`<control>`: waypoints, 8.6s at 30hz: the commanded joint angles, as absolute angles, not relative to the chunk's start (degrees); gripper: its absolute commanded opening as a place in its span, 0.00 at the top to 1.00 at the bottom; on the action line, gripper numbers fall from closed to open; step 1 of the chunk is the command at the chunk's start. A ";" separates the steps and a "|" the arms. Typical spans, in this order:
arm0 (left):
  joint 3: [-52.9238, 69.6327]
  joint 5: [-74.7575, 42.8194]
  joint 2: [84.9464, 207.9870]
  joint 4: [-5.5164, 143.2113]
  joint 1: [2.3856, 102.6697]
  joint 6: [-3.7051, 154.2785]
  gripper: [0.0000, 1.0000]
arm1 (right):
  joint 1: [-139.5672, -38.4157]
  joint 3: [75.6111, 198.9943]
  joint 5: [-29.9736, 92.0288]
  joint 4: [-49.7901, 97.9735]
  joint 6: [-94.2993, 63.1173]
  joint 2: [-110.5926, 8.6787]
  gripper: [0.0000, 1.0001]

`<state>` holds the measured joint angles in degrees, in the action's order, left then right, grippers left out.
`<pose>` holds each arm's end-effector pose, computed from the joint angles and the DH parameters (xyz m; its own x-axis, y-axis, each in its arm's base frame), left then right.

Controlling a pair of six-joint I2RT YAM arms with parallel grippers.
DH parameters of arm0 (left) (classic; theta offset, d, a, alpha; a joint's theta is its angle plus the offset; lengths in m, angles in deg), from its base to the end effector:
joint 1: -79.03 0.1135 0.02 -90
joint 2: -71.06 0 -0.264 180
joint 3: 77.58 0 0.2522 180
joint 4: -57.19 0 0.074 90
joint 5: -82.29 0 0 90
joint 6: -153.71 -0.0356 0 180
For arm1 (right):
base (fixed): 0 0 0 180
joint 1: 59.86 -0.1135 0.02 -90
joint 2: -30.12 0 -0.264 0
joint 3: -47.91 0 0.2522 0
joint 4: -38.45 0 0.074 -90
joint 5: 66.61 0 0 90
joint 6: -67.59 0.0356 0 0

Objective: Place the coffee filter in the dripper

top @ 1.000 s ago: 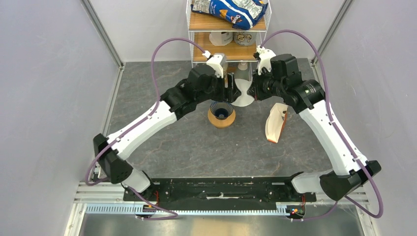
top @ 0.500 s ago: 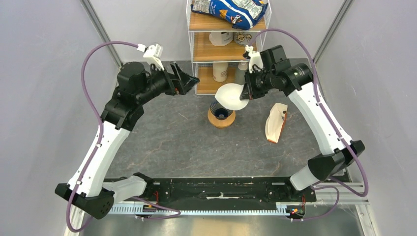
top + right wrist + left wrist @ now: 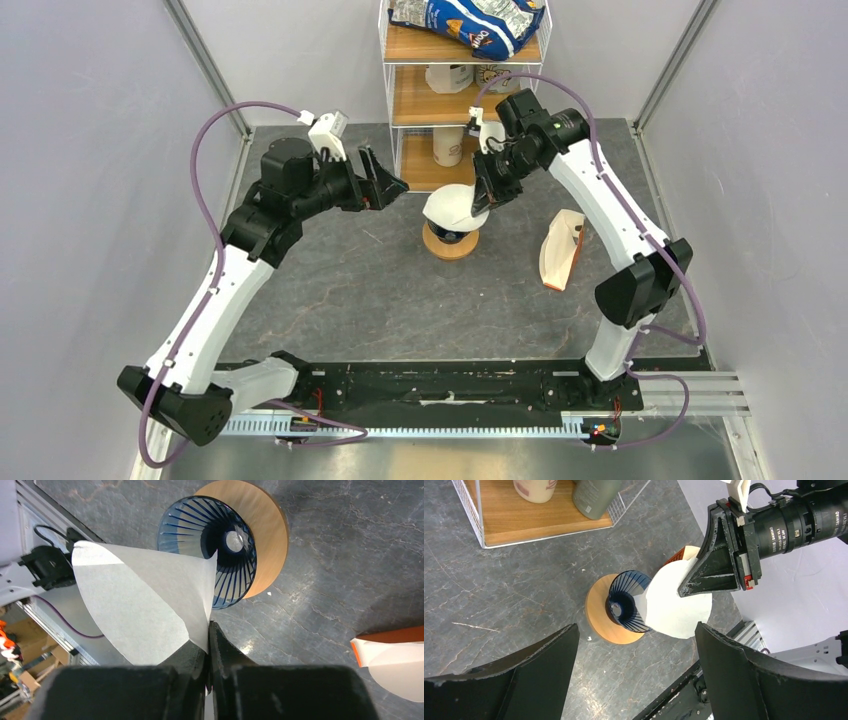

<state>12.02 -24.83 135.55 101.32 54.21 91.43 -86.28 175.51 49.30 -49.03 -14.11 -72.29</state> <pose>0.2105 -0.1089 0.4236 -0.5659 -0.2280 -0.7923 0.4411 0.7281 -0.5247 0.3103 0.1716 0.3848 -0.8686 -0.2866 -0.4043 -0.4616 0.7645 0.4499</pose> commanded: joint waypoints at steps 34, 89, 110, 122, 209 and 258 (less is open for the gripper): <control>17.33 -29.17 151.20 109.83 53.35 79.81 0.05 | -87.63 182.75 41.14 -47.10 -26.84 -78.94 0.09; 14.72 -30.23 145.31 109.62 61.13 81.24 0.02 | -93.06 184.29 53.25 -49.75 -43.84 -69.52 0.44; 17.20 -32.12 147.35 106.98 65.93 86.27 0.03 | -97.78 171.52 42.14 -39.73 -54.63 -77.46 1.00; 17.44 -33.14 148.62 106.93 65.93 86.52 0.03 | -97.80 162.01 42.03 -31.32 -53.20 -77.34 0.99; 14.39 -36.33 147.91 105.32 67.25 86.56 0.02 | -97.99 171.44 43.30 -40.59 -52.63 -76.03 0.80; 12.56 -36.01 153.91 102.24 61.17 86.97 0.01 | -98.80 166.57 39.84 -36.35 -53.37 -72.71 0.19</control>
<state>12.61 -36.33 154.57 104.53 61.22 85.77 -98.39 167.07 40.40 -37.68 -53.08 -73.84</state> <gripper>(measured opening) 0.983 0.791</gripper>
